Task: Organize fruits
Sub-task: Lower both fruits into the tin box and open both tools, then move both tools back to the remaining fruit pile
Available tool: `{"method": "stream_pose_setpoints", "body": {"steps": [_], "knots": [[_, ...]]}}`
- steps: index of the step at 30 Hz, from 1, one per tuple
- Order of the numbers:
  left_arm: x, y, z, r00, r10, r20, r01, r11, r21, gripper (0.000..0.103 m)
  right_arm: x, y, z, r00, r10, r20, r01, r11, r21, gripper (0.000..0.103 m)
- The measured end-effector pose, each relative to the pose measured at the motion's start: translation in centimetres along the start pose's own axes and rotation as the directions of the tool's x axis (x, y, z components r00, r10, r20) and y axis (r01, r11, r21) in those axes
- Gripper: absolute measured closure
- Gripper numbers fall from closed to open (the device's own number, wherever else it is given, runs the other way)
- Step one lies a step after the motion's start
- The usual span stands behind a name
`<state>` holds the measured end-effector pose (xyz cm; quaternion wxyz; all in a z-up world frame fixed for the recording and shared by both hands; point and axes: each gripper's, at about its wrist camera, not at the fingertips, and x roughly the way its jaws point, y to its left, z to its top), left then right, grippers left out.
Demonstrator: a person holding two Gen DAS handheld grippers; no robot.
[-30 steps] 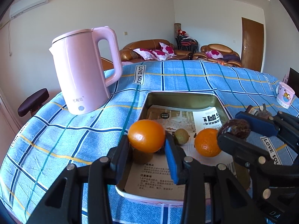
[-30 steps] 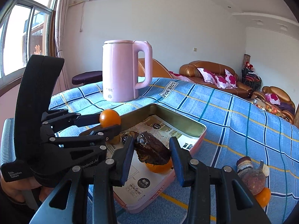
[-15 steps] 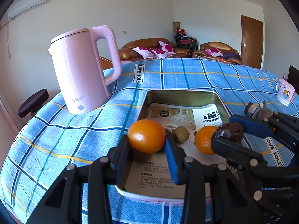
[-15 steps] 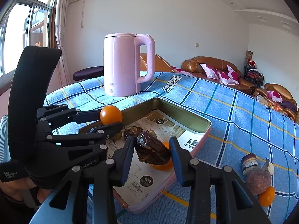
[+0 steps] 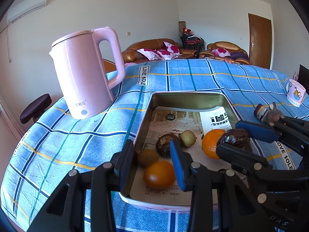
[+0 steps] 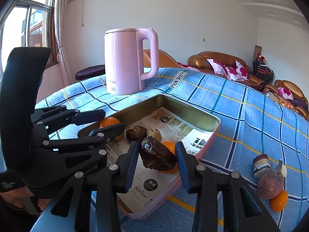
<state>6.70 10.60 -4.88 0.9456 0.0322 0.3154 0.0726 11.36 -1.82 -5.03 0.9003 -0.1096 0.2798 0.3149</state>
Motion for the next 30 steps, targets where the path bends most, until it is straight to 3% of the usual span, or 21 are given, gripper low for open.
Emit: {"method": "stream_pose_setpoints", "body": {"steps": [2,9,20,24,30], "knots": [[0.0,0.2,0.0,1.0,0.002,0.001,-0.002,1.0,-0.009,0.057,0.0,0.0,0.0,1.0,-0.007,-0.002,0.007,1.0,0.0,0.06],[-0.3,1.1,-0.1,1.0,0.022,0.015,-0.022,0.998,-0.053,0.031,-0.2,-0.6,-0.1,1.0,-0.02,0.008,0.02,0.999,0.034,0.045],[-0.6,1.1,0.1,0.999,0.038,0.022,-0.036,0.996,-0.079,0.025,-0.9,-1.0,-0.1,0.998,-0.04,0.039,0.037,0.998,0.059,0.038],[-0.8,1.1,0.3,0.999,0.045,0.028,-0.042,0.995,-0.092,0.015,-1.2,-1.1,-0.2,0.998,-0.041,0.051,0.037,0.997,0.069,0.036],[-1.9,-0.6,1.1,0.997,0.029,0.069,-0.024,0.998,-0.066,0.011,-2.9,-1.7,-0.8,0.993,-0.066,0.097,0.061,0.996,0.061,0.035]]}}
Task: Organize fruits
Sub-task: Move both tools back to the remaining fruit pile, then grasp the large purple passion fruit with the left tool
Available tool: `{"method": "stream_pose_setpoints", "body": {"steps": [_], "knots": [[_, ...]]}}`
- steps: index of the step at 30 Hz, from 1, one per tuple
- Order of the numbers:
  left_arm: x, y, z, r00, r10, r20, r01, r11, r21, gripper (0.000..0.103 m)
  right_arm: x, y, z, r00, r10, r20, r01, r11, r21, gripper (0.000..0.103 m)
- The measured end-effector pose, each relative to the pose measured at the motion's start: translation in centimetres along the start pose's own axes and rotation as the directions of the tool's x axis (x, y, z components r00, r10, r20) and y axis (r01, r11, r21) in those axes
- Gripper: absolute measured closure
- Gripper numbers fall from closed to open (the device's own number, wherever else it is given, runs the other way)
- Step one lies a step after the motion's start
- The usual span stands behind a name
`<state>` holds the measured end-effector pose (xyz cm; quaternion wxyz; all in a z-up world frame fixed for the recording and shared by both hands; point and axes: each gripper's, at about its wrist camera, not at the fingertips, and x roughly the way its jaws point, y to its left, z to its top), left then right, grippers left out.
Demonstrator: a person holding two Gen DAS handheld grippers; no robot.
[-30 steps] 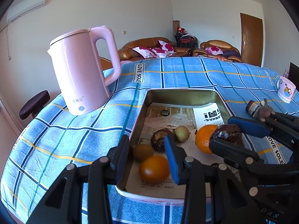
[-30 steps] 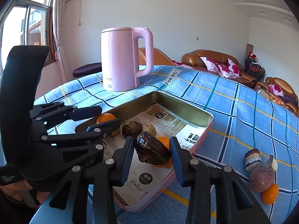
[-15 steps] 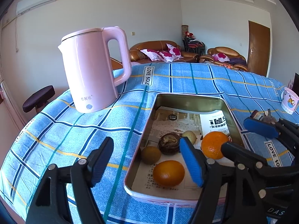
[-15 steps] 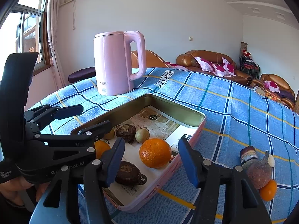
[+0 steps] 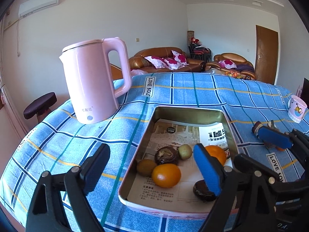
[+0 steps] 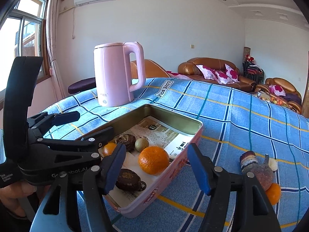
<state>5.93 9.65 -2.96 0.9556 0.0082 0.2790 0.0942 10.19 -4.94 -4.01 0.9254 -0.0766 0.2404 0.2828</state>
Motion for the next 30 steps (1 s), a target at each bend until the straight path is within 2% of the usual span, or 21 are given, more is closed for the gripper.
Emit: {"method": "stream_pose_setpoints", "body": {"steps": [2,8,12,15,20,23,26,30], "knots": [[-0.4,-0.9,0.3,1.0,-0.007,0.016,0.007,1.0,0.015,0.007,-0.8,-0.7,-0.4,1.0,-0.02,0.008,0.02,1.0,-0.008,0.035],[-1.2,-4.5,1.3,0.997,-0.067,0.034,0.064,0.996,0.068,0.007,-4.3,-5.7,-1.6,0.993,-0.119,0.015,0.118,0.992,0.044,0.035],[-1.7,-8.5,1.8,0.991,-0.127,0.036,0.122,0.984,0.131,0.007,-6.4,-9.7,-2.6,0.972,-0.234,-0.003,0.234,0.968,0.095,0.035],[-1.6,-11.9,2.0,0.981,-0.195,0.025,0.187,0.966,0.179,0.007,-7.8,-12.7,-3.2,0.952,-0.306,-0.018,0.305,0.94,0.155,0.035],[0.1,-17.1,1.8,0.964,-0.262,-0.05,0.266,0.934,0.239,0.007,-9.0,-15.6,-4.0,0.916,-0.399,-0.038,0.396,0.889,0.229,0.035],[1.2,-19.2,1.8,0.952,-0.292,-0.096,0.306,0.921,0.239,0.007,-9.2,-16.5,-4.3,0.902,-0.429,-0.047,0.427,0.873,0.236,0.035],[2.2,-20.3,2.0,0.942,-0.31,-0.125,0.332,0.917,0.223,0.007,-9.5,-17.4,-4.8,0.877,-0.476,-0.063,0.475,0.842,0.256,0.035],[3.6,-21.3,2.3,0.936,-0.314,-0.159,0.342,0.918,0.201,0.01,-10.5,-18.8,-5.2,0.881,-0.47,-0.05,0.46,0.827,0.324,0.031]]}}
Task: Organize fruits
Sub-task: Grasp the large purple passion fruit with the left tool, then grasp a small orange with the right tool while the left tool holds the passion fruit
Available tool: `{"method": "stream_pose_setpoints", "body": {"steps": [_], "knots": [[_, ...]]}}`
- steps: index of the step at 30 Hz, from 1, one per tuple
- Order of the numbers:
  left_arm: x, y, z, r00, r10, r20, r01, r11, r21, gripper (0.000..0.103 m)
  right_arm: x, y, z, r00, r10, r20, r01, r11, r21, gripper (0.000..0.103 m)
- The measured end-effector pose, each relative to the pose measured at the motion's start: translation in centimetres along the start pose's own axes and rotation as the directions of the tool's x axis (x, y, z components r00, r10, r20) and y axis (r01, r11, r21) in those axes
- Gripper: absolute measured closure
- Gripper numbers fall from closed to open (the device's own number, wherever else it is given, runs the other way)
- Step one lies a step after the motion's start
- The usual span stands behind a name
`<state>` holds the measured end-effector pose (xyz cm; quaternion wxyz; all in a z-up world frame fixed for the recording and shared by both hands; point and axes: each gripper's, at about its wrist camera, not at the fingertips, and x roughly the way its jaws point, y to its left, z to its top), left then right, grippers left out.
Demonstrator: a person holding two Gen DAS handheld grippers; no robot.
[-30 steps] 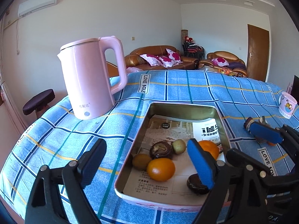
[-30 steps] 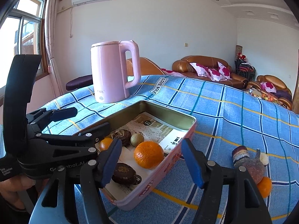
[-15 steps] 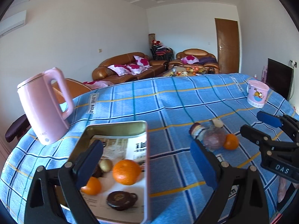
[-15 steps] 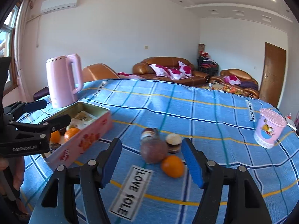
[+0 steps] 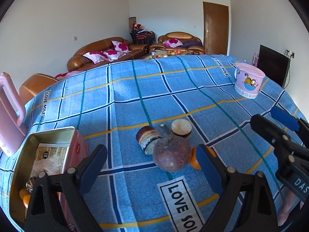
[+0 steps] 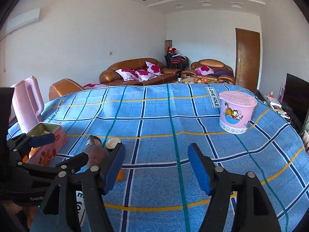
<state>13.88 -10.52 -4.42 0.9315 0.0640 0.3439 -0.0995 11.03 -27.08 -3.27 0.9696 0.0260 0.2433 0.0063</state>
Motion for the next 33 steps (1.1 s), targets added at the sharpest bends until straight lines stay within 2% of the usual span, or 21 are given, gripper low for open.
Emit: {"method": "stream_pose_setpoints", "body": {"steps": [6,8,9,10,13,18,21,26,33], "knots": [[1.7,-1.0,-0.3,0.997,-0.058,-0.053,0.058,0.998,0.002,0.024,0.2,-0.1,0.0,1.0,-0.001,-0.007,0.001,1.0,0.003,0.03],[1.8,-0.8,-0.3,0.996,-0.081,-0.048,0.08,0.997,-0.014,0.029,0.2,0.2,0.0,1.0,-0.002,-0.01,0.002,1.0,-0.011,0.03],[1.8,-0.6,-0.3,0.994,-0.1,-0.051,0.099,0.995,-0.017,0.046,0.2,0.3,0.0,1.0,-0.001,-0.012,0.001,1.0,-0.016,0.03],[1.8,-0.6,-0.2,0.991,-0.124,-0.056,0.123,0.992,-0.02,0.053,0.2,0.4,0.0,1.0,0.001,-0.015,-0.002,1.0,-0.02,0.03],[1.5,-0.8,-0.4,0.991,-0.121,-0.05,0.121,0.993,0.01,0.054,0.4,0.3,-0.1,1.0,0.01,-0.024,-0.01,1.0,-0.018,0.03],[0.7,-0.2,-0.8,0.991,-0.126,-0.046,0.126,0.992,0.001,0.054,0.5,0.3,-0.1,0.999,0.018,-0.033,-0.018,1.0,-0.012,0.03],[-0.4,0.5,-1.2,0.996,-0.09,-0.013,0.09,0.996,0.016,0.054,0.5,0.4,-0.1,0.999,0.025,-0.034,-0.025,1.0,-0.016,0.03],[-0.2,1.7,-1.9,0.999,-0.047,-0.026,0.047,0.999,0.012,0.054,0.8,1.3,-0.1,0.997,0.068,-0.048,-0.071,0.996,-0.056,0.03],[-0.1,2.5,-1.8,0.997,-0.07,-0.022,0.07,0.997,-0.017,0.054,1.7,3.2,-0.3,0.983,0.144,-0.11,-0.156,0.981,-0.112,0.03]]}}
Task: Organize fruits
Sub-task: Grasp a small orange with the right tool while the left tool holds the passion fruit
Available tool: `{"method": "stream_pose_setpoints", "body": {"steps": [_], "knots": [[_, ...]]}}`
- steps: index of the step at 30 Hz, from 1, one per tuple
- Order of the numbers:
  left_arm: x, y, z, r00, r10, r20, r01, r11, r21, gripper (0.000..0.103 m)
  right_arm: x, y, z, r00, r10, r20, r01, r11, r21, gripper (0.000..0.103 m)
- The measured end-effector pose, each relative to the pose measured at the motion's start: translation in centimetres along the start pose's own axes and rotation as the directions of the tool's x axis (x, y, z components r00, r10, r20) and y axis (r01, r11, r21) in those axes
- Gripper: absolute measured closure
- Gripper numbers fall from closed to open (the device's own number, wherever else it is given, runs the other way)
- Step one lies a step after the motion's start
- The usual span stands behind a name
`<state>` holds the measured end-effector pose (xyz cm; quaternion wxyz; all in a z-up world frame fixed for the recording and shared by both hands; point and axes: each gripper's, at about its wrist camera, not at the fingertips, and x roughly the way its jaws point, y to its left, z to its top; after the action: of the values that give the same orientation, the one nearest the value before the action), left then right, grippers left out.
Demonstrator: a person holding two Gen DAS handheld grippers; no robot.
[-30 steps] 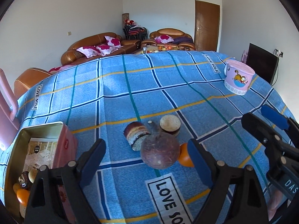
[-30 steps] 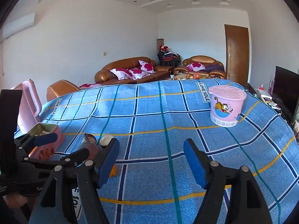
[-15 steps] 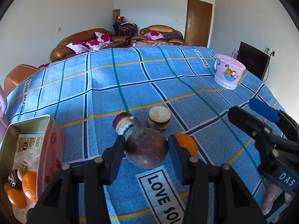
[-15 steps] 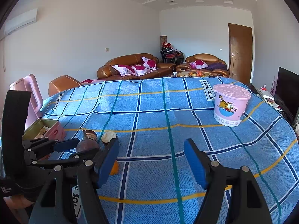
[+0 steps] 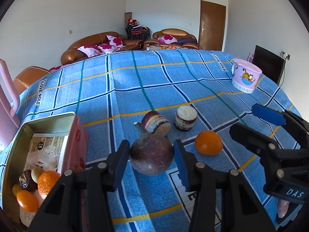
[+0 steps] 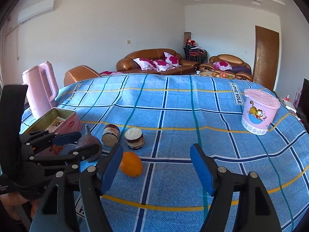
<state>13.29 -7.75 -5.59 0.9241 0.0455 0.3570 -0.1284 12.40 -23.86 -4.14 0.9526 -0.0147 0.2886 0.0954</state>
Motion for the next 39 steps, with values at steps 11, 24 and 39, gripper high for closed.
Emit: {"method": "stream_pose_setpoints", "body": {"steps": [11,24,39], "knots": [[-0.1,1.6,-0.2,1.0,0.015,0.008,-0.015,0.999,-0.048,0.055,3.7,2.0,0.0,0.984,0.065,-0.166,-0.075,0.996,-0.055,0.038],[-0.9,1.9,-0.3,0.999,0.023,0.045,-0.02,0.998,-0.061,0.055,4.7,3.1,-0.2,0.974,0.072,-0.215,-0.094,0.991,-0.092,0.067],[-2.2,1.9,-0.5,0.992,0.053,0.112,-0.046,0.997,-0.065,0.055,2.0,3.0,0.3,0.991,0.11,-0.076,-0.117,0.989,-0.091,0.067]]}}
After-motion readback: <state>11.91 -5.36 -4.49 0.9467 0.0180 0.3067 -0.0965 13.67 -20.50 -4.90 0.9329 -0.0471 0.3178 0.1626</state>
